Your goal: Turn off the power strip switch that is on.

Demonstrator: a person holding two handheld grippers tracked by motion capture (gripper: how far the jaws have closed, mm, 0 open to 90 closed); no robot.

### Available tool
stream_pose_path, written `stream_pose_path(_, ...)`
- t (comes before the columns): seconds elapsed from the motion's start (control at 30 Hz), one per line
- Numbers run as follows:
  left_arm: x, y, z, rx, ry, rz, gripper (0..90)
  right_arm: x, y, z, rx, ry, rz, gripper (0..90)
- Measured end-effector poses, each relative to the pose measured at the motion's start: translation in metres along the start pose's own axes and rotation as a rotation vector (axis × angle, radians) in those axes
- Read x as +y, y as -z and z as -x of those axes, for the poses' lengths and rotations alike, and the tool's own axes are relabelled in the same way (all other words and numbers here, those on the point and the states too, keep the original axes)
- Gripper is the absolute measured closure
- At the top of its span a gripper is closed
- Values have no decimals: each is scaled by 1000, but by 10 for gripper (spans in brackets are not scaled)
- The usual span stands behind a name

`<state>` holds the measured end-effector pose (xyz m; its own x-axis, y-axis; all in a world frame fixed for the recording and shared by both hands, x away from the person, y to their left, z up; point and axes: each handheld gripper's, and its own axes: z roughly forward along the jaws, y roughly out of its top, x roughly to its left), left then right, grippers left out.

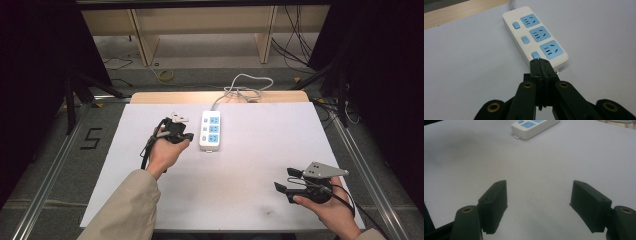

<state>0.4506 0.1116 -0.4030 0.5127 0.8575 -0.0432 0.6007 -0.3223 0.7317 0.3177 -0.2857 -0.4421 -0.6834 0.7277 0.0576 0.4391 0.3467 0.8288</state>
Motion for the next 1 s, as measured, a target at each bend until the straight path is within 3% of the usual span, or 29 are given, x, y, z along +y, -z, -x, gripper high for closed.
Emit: stream_pose_path(1.0, 44, -24, -1, 17, -42, -70, 898, -1, -3, -2, 19, 11, -12, 296)
